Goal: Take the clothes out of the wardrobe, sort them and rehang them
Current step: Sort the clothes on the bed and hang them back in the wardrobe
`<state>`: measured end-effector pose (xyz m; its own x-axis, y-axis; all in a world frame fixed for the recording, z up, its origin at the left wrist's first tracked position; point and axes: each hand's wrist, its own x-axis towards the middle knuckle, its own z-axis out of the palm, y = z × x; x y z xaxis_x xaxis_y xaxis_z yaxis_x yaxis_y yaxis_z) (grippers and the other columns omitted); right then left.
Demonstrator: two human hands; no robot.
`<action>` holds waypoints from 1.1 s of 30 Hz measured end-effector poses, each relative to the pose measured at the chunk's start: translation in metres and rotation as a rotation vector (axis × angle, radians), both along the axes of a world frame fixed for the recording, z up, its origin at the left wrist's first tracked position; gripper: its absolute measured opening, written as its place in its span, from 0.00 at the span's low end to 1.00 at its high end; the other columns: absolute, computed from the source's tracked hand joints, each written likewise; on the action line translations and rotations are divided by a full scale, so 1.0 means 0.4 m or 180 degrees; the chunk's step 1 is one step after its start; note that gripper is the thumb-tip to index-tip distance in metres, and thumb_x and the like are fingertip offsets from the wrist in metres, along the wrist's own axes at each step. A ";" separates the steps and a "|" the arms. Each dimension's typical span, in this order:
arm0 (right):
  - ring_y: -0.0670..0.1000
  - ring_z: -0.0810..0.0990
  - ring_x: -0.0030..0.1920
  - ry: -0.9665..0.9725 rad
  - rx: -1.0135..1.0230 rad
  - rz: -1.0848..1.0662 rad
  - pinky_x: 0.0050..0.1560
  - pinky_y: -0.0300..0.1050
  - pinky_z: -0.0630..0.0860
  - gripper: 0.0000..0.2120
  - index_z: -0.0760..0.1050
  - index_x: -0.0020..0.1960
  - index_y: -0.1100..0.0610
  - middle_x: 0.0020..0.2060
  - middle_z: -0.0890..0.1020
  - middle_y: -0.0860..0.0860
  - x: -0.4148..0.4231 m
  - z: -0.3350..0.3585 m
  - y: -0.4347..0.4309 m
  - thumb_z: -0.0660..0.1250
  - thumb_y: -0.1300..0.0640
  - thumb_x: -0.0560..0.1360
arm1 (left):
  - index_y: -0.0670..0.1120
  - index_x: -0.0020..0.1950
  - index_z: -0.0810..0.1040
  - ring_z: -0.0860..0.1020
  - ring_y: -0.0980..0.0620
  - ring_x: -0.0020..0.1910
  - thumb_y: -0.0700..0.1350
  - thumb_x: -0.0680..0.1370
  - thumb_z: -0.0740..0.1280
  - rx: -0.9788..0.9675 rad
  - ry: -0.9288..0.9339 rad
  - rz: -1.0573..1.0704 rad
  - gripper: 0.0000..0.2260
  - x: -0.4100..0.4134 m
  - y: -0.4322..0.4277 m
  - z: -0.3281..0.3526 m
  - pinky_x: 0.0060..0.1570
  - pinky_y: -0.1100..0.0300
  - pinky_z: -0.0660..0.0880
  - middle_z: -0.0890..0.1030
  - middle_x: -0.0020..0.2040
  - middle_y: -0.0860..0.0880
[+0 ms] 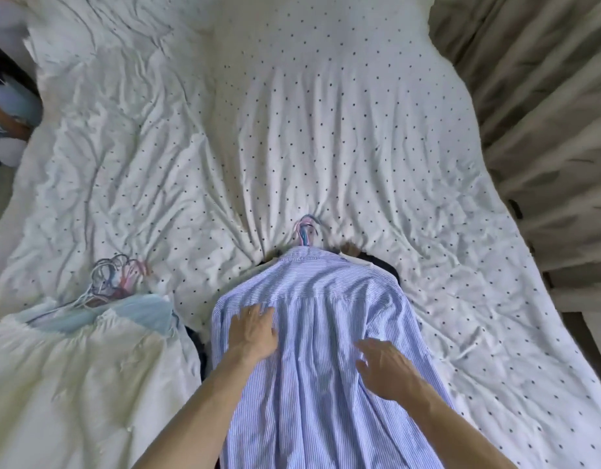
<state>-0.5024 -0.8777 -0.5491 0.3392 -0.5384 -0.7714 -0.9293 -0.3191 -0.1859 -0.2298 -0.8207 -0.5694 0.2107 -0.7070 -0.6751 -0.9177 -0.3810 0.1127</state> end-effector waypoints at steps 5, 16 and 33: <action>0.63 0.39 0.79 0.0178 -0.0058 0.0274 0.75 0.67 0.47 0.35 0.39 0.80 0.40 0.79 0.36 0.52 0.061 -0.119 -0.051 0.55 0.38 0.80 | 0.48 0.79 0.60 0.66 0.42 0.74 0.49 0.80 0.62 -0.0417 -0.0138 0.0251 0.27 0.095 -0.137 -0.142 0.68 0.46 0.68 0.66 0.75 0.42; 0.61 0.31 0.77 0.0231 0.0000 0.0158 0.76 0.66 0.42 0.38 0.37 0.80 0.45 0.79 0.35 0.52 0.059 -0.201 -0.004 0.57 0.38 0.80 | 0.45 0.66 0.76 0.77 0.39 0.57 0.43 0.79 0.64 -0.0801 -0.0192 0.0413 0.16 0.147 -0.184 -0.213 0.52 0.45 0.74 0.77 0.58 0.42; 0.49 0.86 0.34 -0.1939 -0.0076 -0.3728 0.31 0.45 0.79 0.18 0.73 0.53 0.56 0.40 0.85 0.48 0.032 0.271 0.118 0.67 0.40 0.77 | 0.53 0.53 0.83 0.79 0.50 0.41 0.50 0.75 0.68 -0.1813 0.1225 0.0260 0.09 -0.239 0.167 0.257 0.35 0.59 0.71 0.79 0.44 0.54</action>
<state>-0.4895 -0.8305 -0.4408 -0.0465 -0.7599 -0.6484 -0.4258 0.6022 -0.6753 -0.3254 -0.7539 -0.4667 0.0982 -0.9656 -0.2406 -0.7432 -0.2319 0.6275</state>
